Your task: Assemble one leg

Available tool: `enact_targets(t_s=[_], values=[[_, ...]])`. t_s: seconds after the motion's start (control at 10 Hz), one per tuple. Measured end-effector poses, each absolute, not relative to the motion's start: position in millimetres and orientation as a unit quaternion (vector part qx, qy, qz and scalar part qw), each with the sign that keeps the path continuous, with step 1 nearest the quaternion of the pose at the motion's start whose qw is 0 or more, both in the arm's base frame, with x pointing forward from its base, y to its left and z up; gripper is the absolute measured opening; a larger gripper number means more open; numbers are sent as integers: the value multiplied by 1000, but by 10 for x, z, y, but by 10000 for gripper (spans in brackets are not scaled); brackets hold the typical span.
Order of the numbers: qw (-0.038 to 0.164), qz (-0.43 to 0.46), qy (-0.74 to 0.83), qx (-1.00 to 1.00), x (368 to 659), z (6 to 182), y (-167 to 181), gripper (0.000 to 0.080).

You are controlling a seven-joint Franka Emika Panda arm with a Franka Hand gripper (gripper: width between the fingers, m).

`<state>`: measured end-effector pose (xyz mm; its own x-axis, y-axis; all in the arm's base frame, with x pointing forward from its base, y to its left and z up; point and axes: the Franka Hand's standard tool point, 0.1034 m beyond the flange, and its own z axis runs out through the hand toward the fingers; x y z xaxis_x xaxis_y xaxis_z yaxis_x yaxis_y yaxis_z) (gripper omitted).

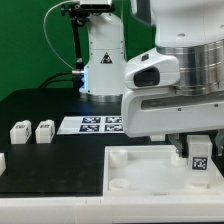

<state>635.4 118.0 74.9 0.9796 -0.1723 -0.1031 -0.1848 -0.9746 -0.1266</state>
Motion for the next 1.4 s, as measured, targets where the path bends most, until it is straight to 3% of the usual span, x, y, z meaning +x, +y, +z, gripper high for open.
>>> enact_targets(t_s=[0.3, 0.6, 0.9, 1.0, 1.1, 1.2, 1.3, 1.4], values=[[69, 28, 293, -953, 6369, 728, 1178, 299], [91, 39, 565, -819, 6375, 713, 1222, 299], [100, 49, 670, -734, 6395, 704, 1247, 299], [101, 48, 658, -745, 6394, 702, 1252, 368], [102, 45, 639, -761, 6393, 701, 1253, 507], [101, 46, 631, -768, 6385, 698, 1257, 507], [93, 53, 560, -822, 6329, 686, 1250, 619], [81, 63, 477, -873, 6285, 705, 1247, 640]])
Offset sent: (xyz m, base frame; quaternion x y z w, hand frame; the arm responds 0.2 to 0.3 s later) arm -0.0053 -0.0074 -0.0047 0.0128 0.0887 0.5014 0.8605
